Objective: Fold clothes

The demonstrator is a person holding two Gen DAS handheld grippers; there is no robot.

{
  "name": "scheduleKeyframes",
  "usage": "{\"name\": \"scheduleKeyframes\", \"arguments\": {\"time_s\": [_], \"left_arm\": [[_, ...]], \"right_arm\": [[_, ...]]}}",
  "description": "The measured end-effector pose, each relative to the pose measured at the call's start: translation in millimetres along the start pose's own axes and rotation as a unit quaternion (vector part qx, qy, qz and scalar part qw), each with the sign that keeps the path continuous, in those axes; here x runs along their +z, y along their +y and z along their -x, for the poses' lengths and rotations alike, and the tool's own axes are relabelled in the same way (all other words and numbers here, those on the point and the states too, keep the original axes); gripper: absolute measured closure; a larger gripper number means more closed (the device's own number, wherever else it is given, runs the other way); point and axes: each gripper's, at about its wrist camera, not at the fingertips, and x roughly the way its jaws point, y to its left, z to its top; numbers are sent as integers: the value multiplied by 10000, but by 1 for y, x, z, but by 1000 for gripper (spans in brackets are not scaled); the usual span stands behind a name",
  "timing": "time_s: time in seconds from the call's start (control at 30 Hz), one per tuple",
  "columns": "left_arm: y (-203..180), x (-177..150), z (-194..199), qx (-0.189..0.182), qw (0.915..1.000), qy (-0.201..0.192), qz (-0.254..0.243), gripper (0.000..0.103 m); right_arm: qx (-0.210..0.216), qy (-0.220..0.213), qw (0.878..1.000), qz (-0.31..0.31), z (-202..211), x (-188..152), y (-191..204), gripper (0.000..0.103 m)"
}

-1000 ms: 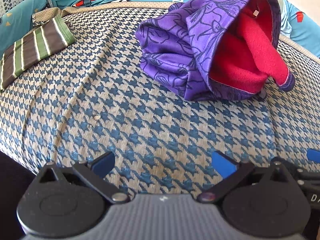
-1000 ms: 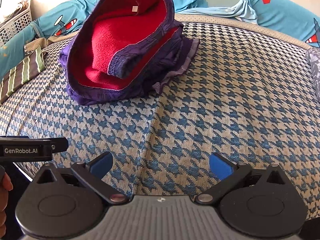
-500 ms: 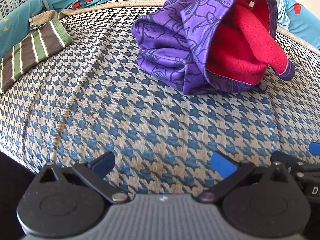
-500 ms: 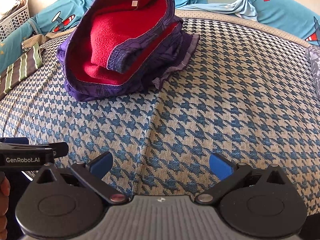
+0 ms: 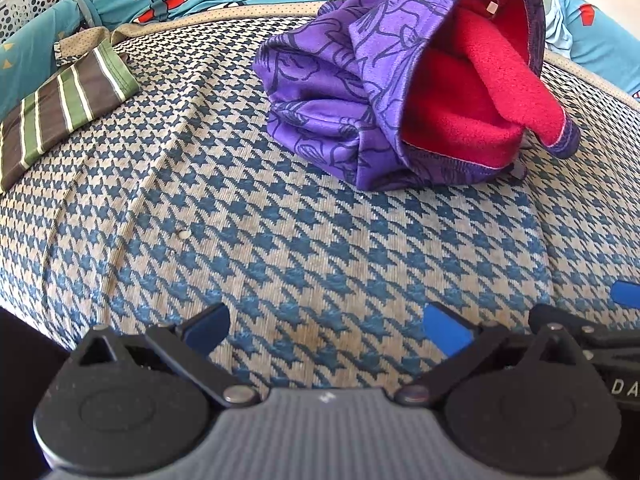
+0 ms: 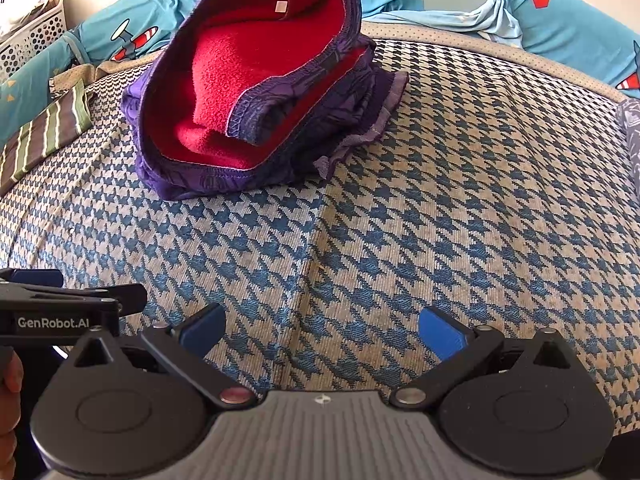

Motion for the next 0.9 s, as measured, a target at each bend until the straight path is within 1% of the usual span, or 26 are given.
{"name": "scheduleKeyframes", "arguments": {"time_s": [0.13, 0.2, 0.47, 0.63, 0.9], "left_arm": [[-1, 1, 0, -8, 10000, 10, -17, 0], [-5, -8, 10, -22, 10000, -5, -57, 0], [-5, -8, 10, 8, 10000, -9, -97, 0], [-13, -4, 8, 67, 10000, 5, -13, 0], [-11, -7, 11, 55, 10000, 21, -22, 0]], "right_arm": [[-6, 9, 10000, 13, 0, 1, 1, 0], [-5, 12, 10000, 11, 0, 1, 1, 0], [-8, 11, 10000, 17, 0, 1, 1, 0], [-8, 7, 10000, 12, 0, 1, 1, 0], [-23, 10, 10000, 18, 0, 1, 2, 0]]}}
